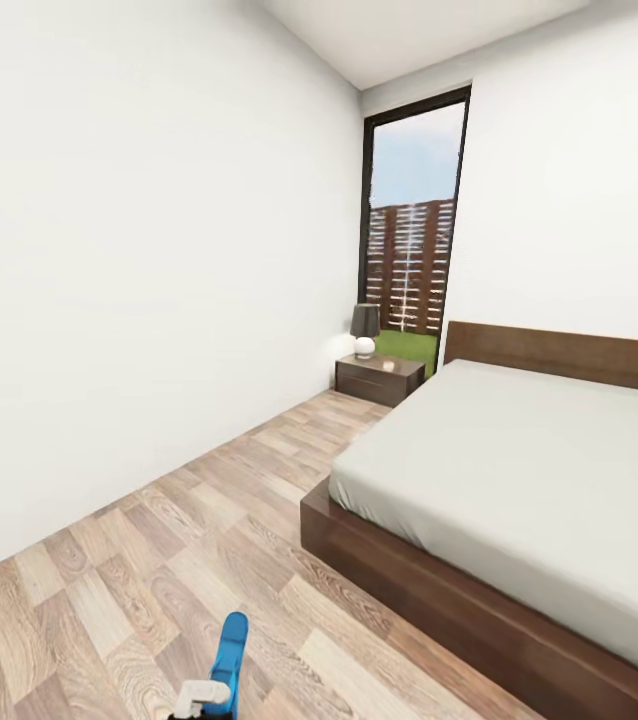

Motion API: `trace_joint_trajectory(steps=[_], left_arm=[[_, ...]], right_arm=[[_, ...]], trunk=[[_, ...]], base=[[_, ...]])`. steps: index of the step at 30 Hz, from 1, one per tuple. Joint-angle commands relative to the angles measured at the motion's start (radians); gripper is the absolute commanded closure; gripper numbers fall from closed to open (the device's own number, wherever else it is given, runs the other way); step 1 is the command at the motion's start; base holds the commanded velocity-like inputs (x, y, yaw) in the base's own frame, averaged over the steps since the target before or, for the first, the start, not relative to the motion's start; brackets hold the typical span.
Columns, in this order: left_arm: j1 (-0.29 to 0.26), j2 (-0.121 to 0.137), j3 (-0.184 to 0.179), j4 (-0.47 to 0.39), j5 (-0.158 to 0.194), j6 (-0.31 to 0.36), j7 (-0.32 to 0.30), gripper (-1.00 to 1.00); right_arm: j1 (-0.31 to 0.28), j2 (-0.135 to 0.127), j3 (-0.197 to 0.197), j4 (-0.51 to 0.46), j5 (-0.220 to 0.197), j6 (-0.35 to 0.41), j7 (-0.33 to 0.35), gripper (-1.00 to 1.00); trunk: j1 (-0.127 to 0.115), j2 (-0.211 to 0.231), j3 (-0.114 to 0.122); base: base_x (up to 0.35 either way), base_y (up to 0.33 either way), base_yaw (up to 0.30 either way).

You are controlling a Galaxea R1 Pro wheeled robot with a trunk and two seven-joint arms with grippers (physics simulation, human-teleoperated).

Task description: In the bedroom, move the book from the bed onto either nightstand, and place the two sandals side by side next to the bed.

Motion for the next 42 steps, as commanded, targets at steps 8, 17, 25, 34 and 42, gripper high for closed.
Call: trace_joint_trajectory(steps=[8, 17, 25, 34, 42], left_arm=[[-0.001, -0.002, 0.01, 0.006, 0.009, -0.015, 0.006, 1.0], [-0.001, -0.002, 0.01, 0.006, 0.009, -0.015, 0.032, 1.0], [-0.001, -0.004, 0.008, 0.007, 0.012, -0.015, 0.092, 1.0], [-0.001, -0.01, 0.009, 0.007, 0.013, -0.017, 0.1, 1.0], [-0.001, -0.01, 0.008, 0.009, 0.013, -0.017, 0.1, 1.0]], right_arm=[[-0.001, 0.004, -0.014, 0.001, -0.012, 0.009, 0.003, -1.0], [-0.001, 0.003, -0.016, 0.002, -0.013, -0.008, 0.001, -1.0], [-0.001, 0.004, -0.012, -0.005, -0.006, -0.019, 0.001, -1.0], [-0.001, 0.005, -0.013, 0.003, -0.012, -0.037, 0.003, -1.0], [-0.001, 0.005, -0.011, 0.004, -0.011, -0.053, 0.006, -1.0]], trunk=[[0.0, -0.001, -0.001], [-0.035, 0.062, 0.027], [-0.065, 0.118, 0.052], [-0.096, 0.174, 0.077], [-0.096, 0.174, 0.074]], base=[[0.0, 0.0, 0.0], [0.0, 0.0, 0.0], [0.0, 0.0, 0.0], [0.0, 0.0, 0.0], [0.0, 0.0, 0.0]])
